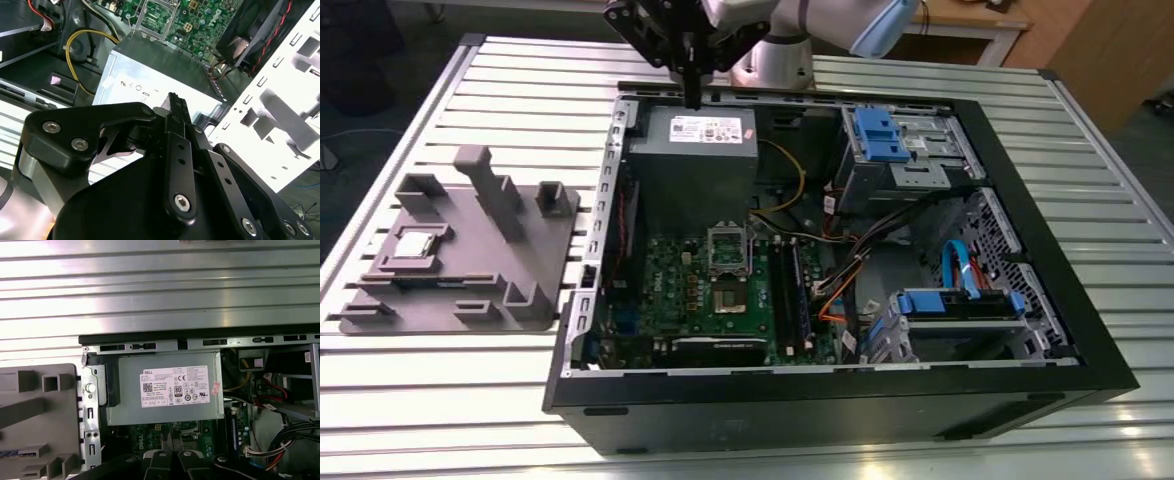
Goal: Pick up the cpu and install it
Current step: 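Reach for the cpu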
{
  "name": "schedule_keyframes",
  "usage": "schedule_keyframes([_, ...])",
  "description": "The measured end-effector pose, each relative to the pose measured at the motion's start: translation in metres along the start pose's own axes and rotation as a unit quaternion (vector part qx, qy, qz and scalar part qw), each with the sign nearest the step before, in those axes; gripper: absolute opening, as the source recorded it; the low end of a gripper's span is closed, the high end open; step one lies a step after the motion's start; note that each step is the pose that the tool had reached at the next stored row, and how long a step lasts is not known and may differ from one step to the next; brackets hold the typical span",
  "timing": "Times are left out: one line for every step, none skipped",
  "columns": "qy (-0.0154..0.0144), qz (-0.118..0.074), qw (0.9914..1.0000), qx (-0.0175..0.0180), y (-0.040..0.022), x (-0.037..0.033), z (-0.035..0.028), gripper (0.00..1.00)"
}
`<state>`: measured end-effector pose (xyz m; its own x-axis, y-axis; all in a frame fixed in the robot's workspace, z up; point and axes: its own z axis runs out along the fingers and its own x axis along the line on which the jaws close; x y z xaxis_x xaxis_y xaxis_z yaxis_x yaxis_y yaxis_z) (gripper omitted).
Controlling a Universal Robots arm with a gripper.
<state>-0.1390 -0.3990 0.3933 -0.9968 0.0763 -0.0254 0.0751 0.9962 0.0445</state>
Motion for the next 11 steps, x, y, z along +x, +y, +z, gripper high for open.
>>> schedule_keyframes([-0.0001,0.0,1.0,0.0,-0.0001,0.0013,-0.0001,0.1])
schedule_keyframes([-0.0002,0.0,1.0,0.0,-0.0002,0.0028,-0.0001,0.1])
schedule_keyframes([-0.0003,0.0,1.0,0.0,-0.0003,0.0041,-0.0001,0.1])
schedule_keyframes([-0.0003,0.0,1.0,0.0,-0.0004,0.0055,-0.0002,0.1])
schedule_keyframes([-0.0004,0.0,1.0,0.0,-0.0005,0.007,-0.0002,0.1])
schedule_keyframes([-0.0005,0.0,1.0,0.0,-0.0006,0.0085,-0.0002,0.1])
schedule_keyframes([-0.0006,0.0,1.0,-0.0001,-0.0007,0.0099,-0.0003,0.1])
schedule_keyframes([-0.0007,0.0,1.0,0.0,-0.0008,0.0114,-0.0003,0.1])
schedule_keyframes([-0.0008,0.0,1.0,-0.0001,-0.0009,0.0129,-0.0003,0.1])
schedule_keyframes([-0.0009,0.0,1.0,-0.0001,-0.0011,0.0144,-0.0004,0.1])
schedule_keyframes([-0.001,0.0,1.0,-0.0001,-0.0012,0.0159,-0.0004,0.1])
